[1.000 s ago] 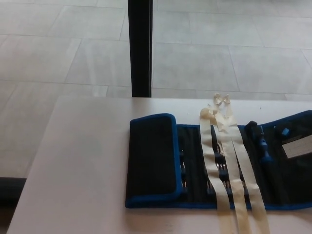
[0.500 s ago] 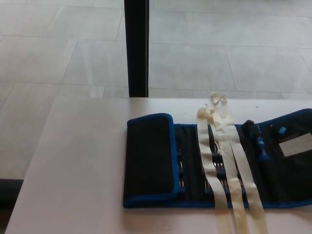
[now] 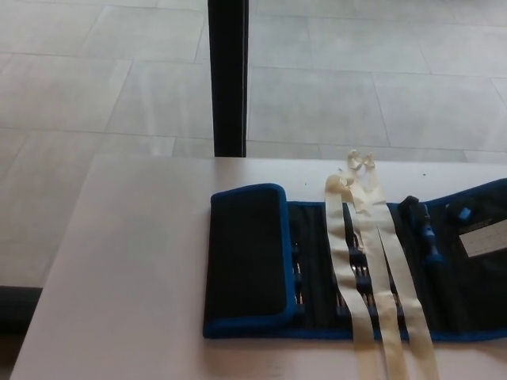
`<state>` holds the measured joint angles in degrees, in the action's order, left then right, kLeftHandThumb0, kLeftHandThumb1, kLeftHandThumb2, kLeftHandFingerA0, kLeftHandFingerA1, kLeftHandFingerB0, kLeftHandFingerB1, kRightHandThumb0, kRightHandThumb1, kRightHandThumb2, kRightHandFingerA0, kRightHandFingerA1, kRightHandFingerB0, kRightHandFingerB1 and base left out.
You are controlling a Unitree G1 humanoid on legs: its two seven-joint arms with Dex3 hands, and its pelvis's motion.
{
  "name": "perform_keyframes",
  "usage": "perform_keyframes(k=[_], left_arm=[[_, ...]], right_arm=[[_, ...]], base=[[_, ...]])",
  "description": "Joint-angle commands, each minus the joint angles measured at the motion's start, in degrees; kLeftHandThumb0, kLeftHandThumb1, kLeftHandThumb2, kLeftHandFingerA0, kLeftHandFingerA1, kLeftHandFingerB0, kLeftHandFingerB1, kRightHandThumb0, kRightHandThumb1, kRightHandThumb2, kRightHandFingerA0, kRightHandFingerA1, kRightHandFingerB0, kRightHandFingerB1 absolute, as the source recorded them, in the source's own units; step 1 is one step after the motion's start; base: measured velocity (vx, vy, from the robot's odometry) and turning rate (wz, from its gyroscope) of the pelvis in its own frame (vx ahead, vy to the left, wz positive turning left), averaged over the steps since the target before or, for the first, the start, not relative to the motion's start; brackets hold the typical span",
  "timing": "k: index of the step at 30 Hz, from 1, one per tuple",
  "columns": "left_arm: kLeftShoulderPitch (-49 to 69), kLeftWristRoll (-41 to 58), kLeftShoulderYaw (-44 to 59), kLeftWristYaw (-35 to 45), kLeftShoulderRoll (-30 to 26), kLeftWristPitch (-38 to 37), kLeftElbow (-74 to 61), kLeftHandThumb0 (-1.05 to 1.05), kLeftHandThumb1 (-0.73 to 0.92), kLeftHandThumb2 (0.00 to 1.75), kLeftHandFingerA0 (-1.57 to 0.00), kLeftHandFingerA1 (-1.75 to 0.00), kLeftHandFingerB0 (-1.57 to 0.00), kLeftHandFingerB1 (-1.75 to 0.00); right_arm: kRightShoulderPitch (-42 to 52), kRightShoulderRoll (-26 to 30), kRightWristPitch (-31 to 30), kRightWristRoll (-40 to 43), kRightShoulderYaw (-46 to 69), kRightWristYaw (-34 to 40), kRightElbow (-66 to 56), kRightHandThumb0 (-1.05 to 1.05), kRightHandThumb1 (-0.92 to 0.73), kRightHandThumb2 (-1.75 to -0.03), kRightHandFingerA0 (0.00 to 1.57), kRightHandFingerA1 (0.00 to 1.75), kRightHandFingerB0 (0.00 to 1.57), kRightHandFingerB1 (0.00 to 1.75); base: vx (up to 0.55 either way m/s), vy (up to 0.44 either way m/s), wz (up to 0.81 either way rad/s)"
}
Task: The robot uses its right hand to lift an edge of the toolkit kept in middle of the desk and make one fold in it
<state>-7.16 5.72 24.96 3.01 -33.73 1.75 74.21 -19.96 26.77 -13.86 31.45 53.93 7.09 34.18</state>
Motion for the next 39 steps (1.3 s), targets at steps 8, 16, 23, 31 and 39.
perform_keyframes(k=[8,16,23,31,39], left_arm=[[0.26,1.39,0.77,-0.21,-0.77,1.41,0.26,-0.61,0.71,0.62,-0.55,-0.69,-0.48,-0.54],[0.15,1.06,0.39,-0.19,-0.97,1.48,0.13,-0.6,0.71,0.62,-0.56,-0.71,-0.5,-0.55],[0.35,1.18,0.53,-0.02,-0.95,1.21,0.13,-0.6,0.7,0.61,-0.56,-0.72,-0.46,-0.54],[0.33,1.13,0.17,-0.08,-1.1,1.27,0.21,-0.6,0.7,0.61,-0.57,-0.75,-0.48,-0.56],[0.15,0.72,-0.51,-0.52,-1.15,1.78,0.24,-0.6,0.69,0.61,-0.57,-0.73,-0.5,-0.56]], right_arm=[[8.37,-5.76,-9.0,-0.92,-18.8,-8.26,-15.2,-0.63,-0.76,-0.64,0.45,0.45,0.28,0.35],[9.47,-2.57,-11.83,-4.4,-27.37,-12.03,-10.47,-0.6,-0.8,-0.64,0.4,0.45,0.26,0.34],[8.75,-0.9,-11.87,-6.35,-30.38,-14.31,-4.55,-0.57,-0.81,-0.64,0.38,0.44,0.27,0.35],[7.73,-1.25,-10.83,-7.51,-31.67,-14.73,-0.59,-0.63,-0.78,-0.65,0.4,0.47,0.31,0.38],[5.45,-1.35,-13.62,-8.46,-34.56,-16.06,-4.35,-0.6,-0.81,-0.64,0.46,0.46,0.36,0.38]], base=[[0.0,0.0,0.0],[0.0,0.0,0.0],[0.0,0.0,0.0],[0.0,0.0,0.0],[0.0,0.0,0.0]])
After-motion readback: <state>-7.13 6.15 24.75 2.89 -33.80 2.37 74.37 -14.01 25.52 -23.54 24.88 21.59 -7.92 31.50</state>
